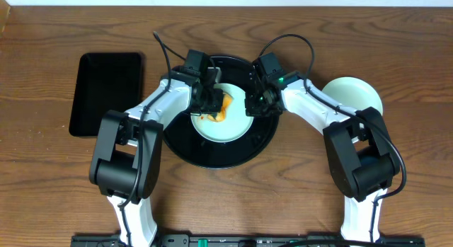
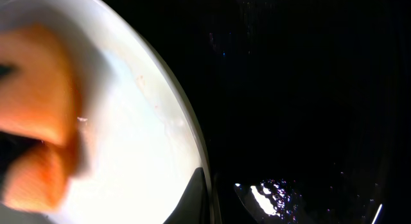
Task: Clean dirty plates on tray and stack at the side
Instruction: 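Scrub the pale green plate with the sponge while right gripper holds it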
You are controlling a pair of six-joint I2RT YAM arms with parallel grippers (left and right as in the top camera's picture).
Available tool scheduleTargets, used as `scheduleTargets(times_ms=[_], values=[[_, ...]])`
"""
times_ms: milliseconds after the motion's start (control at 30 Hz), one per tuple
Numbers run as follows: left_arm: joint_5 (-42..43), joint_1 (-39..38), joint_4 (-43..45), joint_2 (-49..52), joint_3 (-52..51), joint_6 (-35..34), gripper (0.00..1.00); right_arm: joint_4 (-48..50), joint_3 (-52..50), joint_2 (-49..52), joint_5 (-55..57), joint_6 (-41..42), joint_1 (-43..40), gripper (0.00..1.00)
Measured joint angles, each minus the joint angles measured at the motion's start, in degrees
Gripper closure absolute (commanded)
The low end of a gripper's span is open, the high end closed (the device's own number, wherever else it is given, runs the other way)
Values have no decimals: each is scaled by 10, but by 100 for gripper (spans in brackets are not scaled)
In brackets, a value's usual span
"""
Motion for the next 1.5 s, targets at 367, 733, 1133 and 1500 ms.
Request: scheduleTargets(times_ms=[367, 733, 1133, 1500], values=[[-162, -5, -96, -45, 7, -82, 93, -1, 0, 0, -2, 2, 0, 99], [-182, -33, -40, -25, -3, -104, 93, -6, 0, 0, -3, 2, 0, 99], [15, -25, 30, -3, -3, -107, 93, -7, 0, 0, -4, 2, 0, 99], [-18, 22, 33, -1, -1, -108, 93, -7, 0, 0, -4, 3, 0, 99]])
